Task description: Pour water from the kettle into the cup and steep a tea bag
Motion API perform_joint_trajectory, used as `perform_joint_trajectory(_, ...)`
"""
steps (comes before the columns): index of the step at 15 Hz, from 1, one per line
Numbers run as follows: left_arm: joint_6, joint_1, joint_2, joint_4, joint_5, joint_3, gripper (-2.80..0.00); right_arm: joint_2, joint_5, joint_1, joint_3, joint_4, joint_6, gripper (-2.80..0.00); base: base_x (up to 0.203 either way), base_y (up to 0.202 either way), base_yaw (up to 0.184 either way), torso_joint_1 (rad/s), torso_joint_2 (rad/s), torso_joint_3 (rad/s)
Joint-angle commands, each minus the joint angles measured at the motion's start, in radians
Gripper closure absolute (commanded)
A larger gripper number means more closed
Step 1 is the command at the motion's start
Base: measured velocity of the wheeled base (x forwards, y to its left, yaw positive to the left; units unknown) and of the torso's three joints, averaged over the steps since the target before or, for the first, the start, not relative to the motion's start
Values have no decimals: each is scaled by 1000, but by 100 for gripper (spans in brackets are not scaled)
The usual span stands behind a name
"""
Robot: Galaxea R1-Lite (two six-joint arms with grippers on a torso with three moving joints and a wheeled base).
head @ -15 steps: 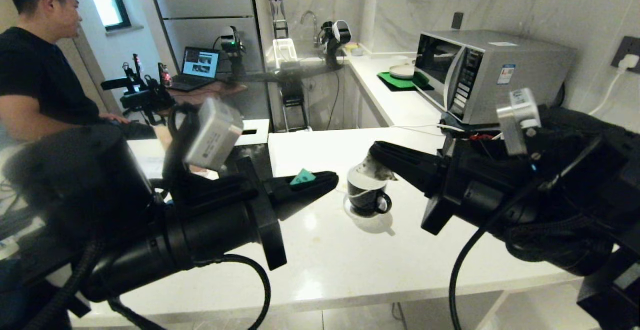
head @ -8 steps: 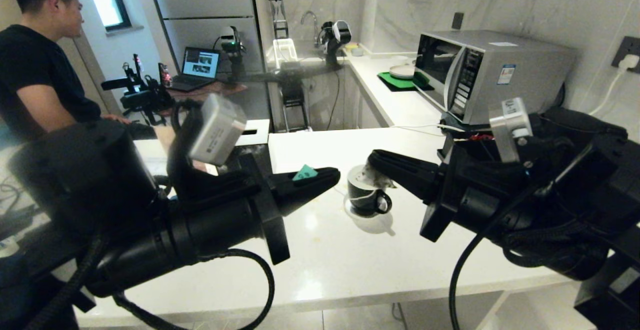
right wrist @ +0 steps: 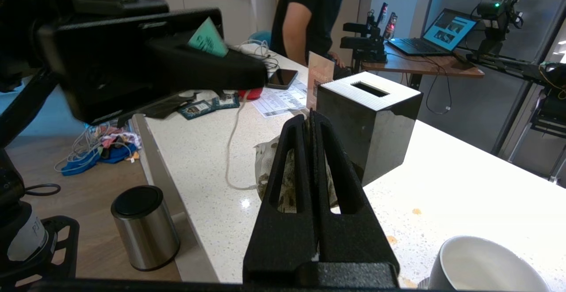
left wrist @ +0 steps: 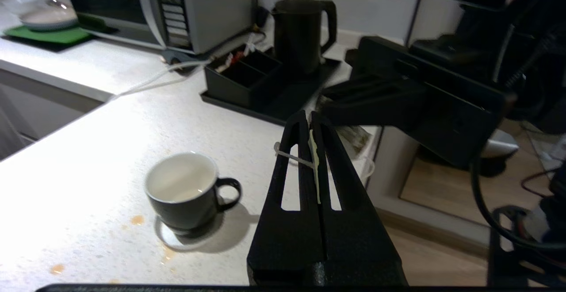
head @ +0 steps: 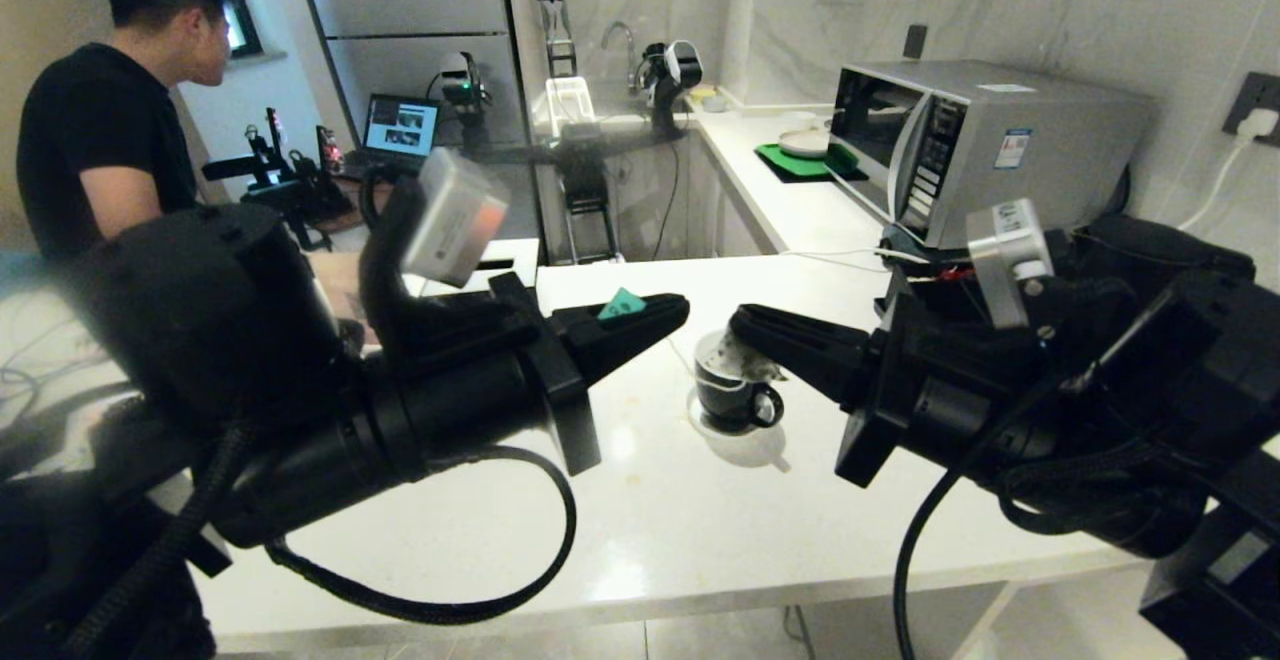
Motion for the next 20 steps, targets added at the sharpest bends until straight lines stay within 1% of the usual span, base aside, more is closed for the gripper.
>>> perform_joint_trajectory(1, -1, 10, 4, -12, -2, 0, 0, 3, 2, 0, -2, -8, 1, 0, 0, 0, 0, 0, 0, 0)
perform_joint_trajectory(3, -1, 11, 3, -13, -2, 0, 0, 3, 1, 0, -1, -8, 1, 0, 0, 0, 0, 0, 0, 0)
perform_joint_trajectory(4, -1, 11, 3, -13, -2, 0, 0, 3, 1, -1, -1, -7, 1, -280, 0, 0, 0, 0, 0, 0)
perform_joint_trajectory(14, -1, 11, -4, -13, -1, 10, 0, -17, -11, -4, -29, -4, -4, -280, 0, 0, 0, 0, 0, 0)
perform_joint_trajectory(15, -1, 11, -3, -13, -1, 10, 0, -18, -12, -18, -27, -3, -5, -280, 0, 0, 0, 0, 0, 0)
perform_joint_trajectory(17, -1, 11, -3, -13, -1, 10, 0, -18, -14, -74, -23, -2, -10, -280, 0, 0, 0, 0, 0, 0)
perform_joint_trajectory(18, -1, 12, -3, -13, -1, 10, 0, -17, -14, -113, -22, -1, -11, -280, 0, 0, 0, 0, 0, 0)
perform_joint_trajectory(20, -1, 12, -3, -13, 12, 10, 0, -14, -14, -214, -18, 2, -22, -280, 0, 0, 0, 0, 0, 0)
